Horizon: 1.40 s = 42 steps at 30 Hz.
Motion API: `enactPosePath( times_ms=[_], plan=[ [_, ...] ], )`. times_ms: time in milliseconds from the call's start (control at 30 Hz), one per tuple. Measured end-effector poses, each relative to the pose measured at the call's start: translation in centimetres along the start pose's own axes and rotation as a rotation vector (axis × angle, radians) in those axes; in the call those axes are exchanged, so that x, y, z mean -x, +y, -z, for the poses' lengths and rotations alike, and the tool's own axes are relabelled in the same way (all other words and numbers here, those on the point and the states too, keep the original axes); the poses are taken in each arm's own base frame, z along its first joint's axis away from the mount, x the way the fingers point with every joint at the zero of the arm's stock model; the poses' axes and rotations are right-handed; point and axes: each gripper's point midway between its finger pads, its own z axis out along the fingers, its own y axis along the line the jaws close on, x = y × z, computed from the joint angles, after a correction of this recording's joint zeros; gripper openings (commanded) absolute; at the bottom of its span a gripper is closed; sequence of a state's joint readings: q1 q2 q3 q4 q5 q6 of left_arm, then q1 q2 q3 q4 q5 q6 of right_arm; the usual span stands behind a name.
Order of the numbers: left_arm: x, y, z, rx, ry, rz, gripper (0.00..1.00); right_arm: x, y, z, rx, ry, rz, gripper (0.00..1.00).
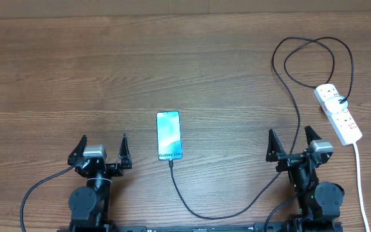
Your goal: Plug charger to phone and switch on socket
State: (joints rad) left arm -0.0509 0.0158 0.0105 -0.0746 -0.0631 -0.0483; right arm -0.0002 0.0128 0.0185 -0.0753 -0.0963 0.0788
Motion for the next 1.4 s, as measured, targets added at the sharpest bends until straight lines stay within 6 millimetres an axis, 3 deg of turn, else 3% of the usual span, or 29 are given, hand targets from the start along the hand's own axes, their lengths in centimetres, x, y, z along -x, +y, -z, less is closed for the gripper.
enactPosePath(
  times_ms=[1400],
  plan=[
    [0.00,0.01,0.00,0.000,0.000,0.000,1.00,0.00,-0.14,0.00,-0.008,-0.001,-0.026,1.00]
  ],
)
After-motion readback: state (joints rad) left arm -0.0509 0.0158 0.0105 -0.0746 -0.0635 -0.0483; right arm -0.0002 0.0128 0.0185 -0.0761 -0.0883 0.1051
